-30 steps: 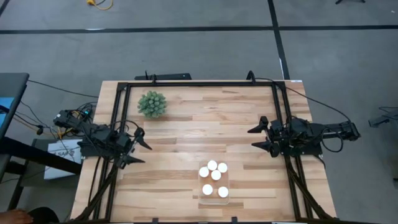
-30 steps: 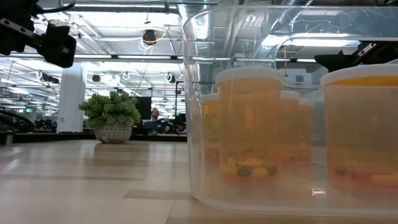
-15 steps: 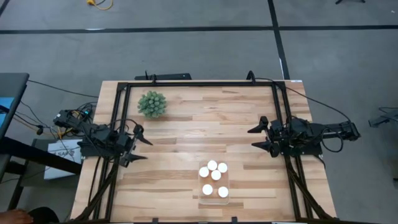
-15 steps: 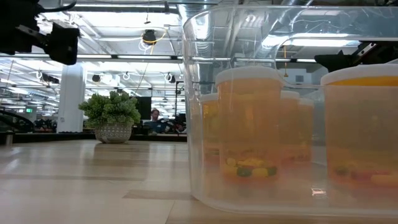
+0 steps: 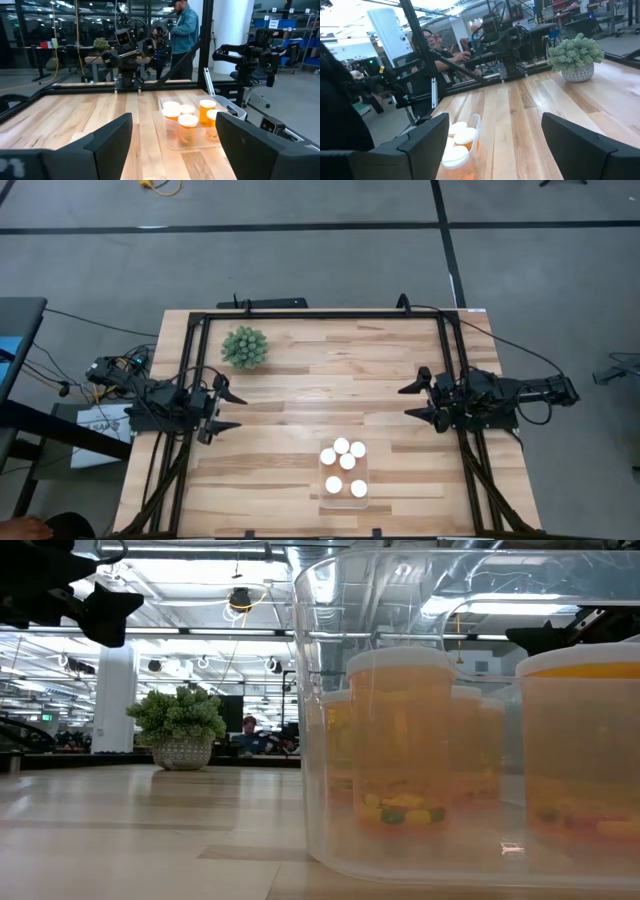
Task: Pick and place pill bottles into a basket
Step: Return to Home Position
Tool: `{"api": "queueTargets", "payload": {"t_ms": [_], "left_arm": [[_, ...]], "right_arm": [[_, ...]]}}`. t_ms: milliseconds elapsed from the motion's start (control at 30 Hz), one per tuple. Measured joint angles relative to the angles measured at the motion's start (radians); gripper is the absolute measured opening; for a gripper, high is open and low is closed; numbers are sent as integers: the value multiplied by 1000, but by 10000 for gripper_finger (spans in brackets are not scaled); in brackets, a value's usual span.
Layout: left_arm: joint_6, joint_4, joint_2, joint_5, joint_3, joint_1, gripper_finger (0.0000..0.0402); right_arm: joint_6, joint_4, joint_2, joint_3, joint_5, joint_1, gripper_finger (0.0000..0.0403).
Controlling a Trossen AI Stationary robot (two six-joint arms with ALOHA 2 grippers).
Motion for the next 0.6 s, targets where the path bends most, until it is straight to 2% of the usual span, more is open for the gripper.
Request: {"api": "queueTargets", "payload": {"t_ms": [600], "left_arm": [[-15,0,0,3,0,0,277]], "right_arm": [[0,0,0,0,0,0,311]]}}
